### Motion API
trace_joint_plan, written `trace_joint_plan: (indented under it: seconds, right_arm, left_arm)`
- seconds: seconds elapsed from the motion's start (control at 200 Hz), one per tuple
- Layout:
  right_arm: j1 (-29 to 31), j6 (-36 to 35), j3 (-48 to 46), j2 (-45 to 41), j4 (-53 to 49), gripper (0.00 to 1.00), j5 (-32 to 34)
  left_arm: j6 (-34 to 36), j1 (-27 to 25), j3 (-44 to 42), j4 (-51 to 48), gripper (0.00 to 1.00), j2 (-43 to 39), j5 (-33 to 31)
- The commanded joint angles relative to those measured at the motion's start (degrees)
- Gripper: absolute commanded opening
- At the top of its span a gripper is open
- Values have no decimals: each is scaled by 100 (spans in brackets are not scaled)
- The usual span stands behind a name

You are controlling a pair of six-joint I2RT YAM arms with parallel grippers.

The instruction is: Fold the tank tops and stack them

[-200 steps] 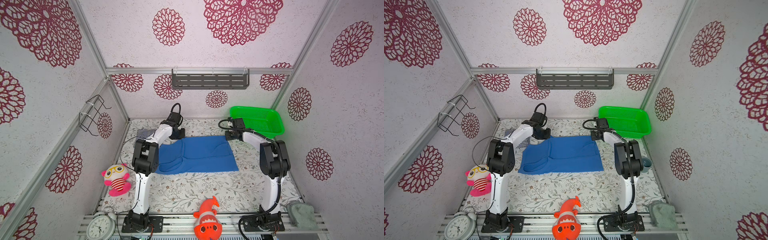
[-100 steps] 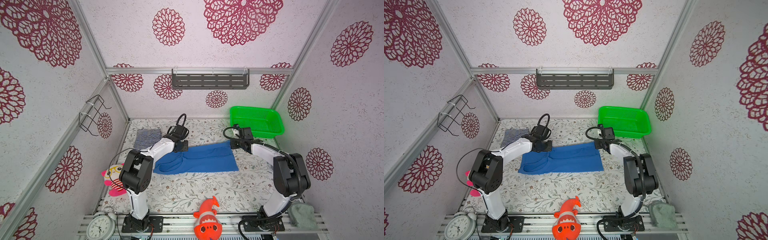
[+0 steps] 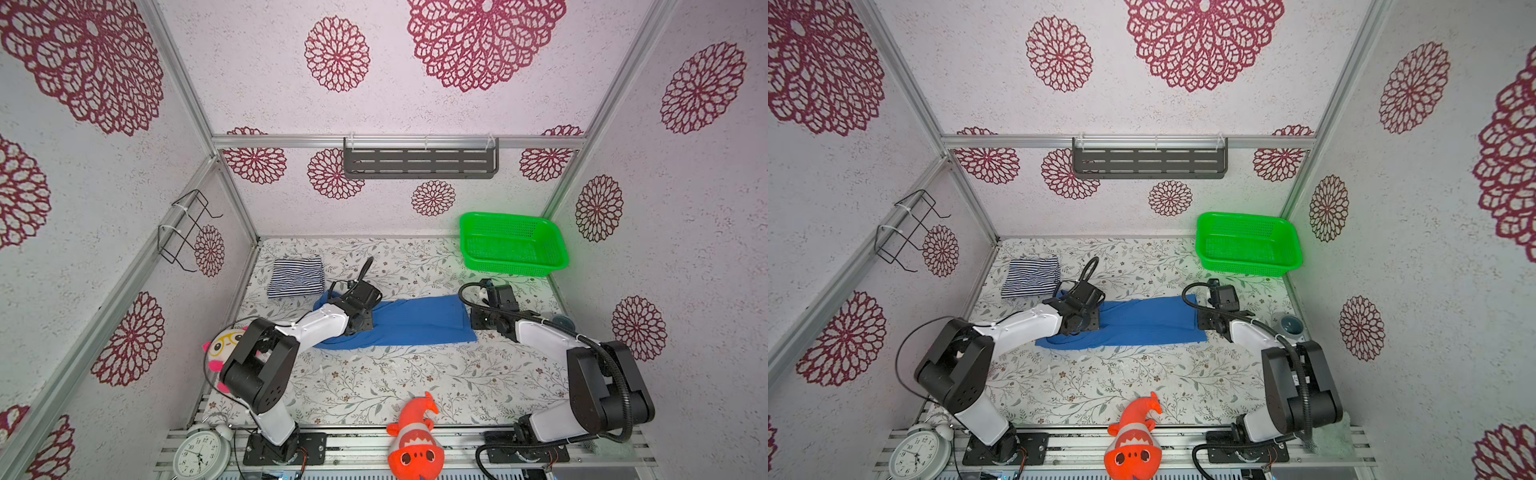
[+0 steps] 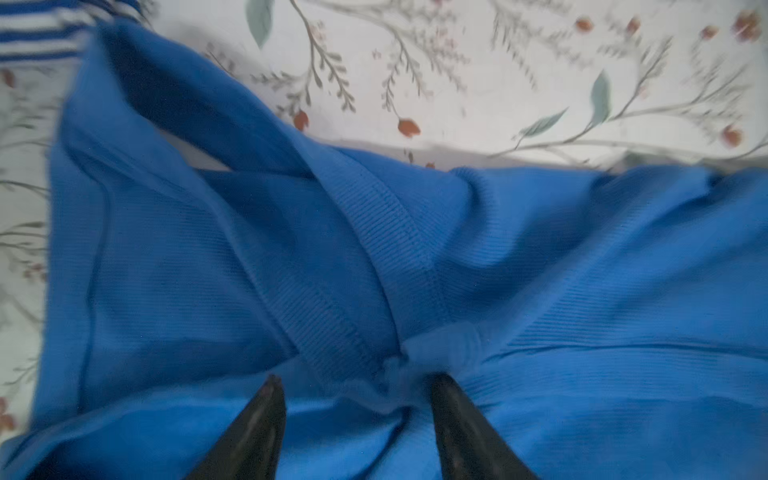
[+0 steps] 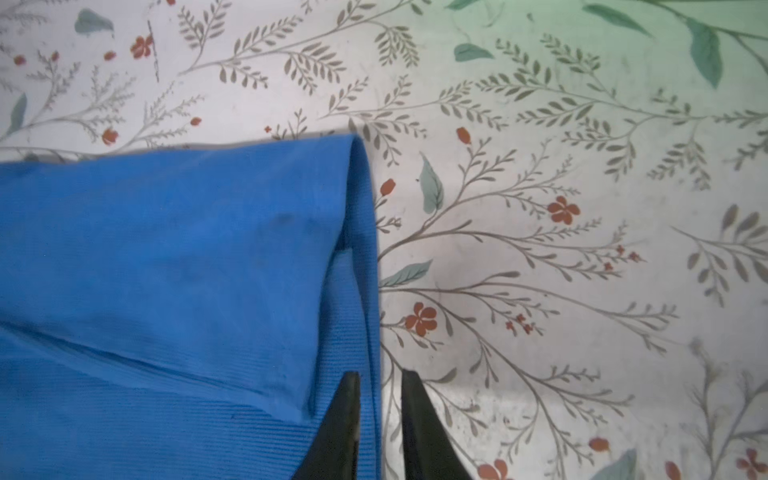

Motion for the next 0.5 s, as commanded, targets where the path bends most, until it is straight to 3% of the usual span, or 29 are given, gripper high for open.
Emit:
trace_joint_plan:
  seconds: [0.0, 0.305, 0.495]
  right_arm:
    - [-57, 221, 476, -277, -288, 32, 311]
    - [272, 1073, 1066, 278, 26, 32, -181]
    - [570, 1211, 1200, 712, 114, 32, -102]
  left_arm:
    - [129, 125, 540, -594, 67, -535, -472]
    - [756, 1425, 1446, -875, 57, 441, 255]
    - [1082, 1711, 2046, -830, 58, 1266, 403]
